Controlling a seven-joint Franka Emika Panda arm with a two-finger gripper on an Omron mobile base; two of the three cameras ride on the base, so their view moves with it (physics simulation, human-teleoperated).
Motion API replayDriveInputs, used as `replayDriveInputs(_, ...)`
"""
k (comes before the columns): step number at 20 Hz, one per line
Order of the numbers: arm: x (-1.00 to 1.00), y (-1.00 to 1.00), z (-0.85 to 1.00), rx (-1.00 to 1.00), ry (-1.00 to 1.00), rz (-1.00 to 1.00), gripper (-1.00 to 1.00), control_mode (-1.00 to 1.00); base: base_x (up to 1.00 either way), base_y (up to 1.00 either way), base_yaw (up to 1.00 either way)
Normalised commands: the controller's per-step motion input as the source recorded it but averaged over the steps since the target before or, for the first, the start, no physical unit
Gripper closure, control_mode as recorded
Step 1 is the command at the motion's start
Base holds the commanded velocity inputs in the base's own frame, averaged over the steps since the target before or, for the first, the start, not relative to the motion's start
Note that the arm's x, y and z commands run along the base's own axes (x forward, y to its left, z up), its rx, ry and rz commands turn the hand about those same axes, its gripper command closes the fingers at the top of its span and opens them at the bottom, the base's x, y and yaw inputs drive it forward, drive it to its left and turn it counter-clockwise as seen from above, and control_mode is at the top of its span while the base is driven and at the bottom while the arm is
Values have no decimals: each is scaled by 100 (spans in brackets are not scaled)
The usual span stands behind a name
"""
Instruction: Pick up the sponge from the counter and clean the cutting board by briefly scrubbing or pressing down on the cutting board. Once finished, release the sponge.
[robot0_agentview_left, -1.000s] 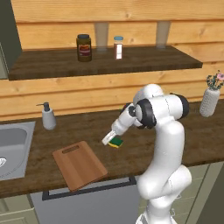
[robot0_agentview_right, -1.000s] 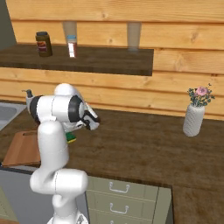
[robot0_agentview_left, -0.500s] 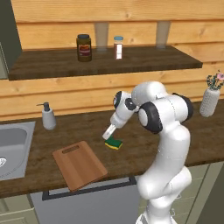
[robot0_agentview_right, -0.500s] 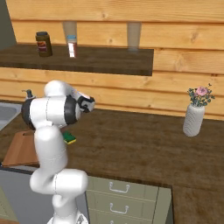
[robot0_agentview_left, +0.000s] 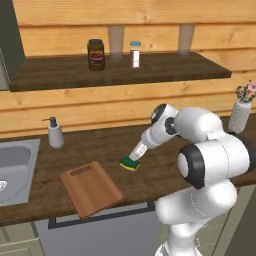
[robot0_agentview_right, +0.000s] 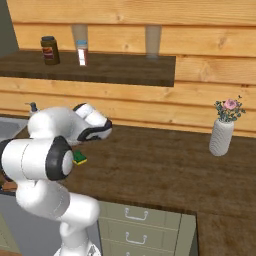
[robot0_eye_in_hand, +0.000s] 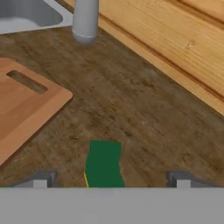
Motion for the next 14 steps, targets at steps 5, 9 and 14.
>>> replayDriveInputs(5,-67,-5,100,4,11,-2,-100,-100,0,0,0)
replayDriveInputs(9,-57,-20,99,0,25,0,-100,-100,0,0,0)
replayDriveInputs(14,-41,-19,100,0,24,0,-100,-100,0,0,0)
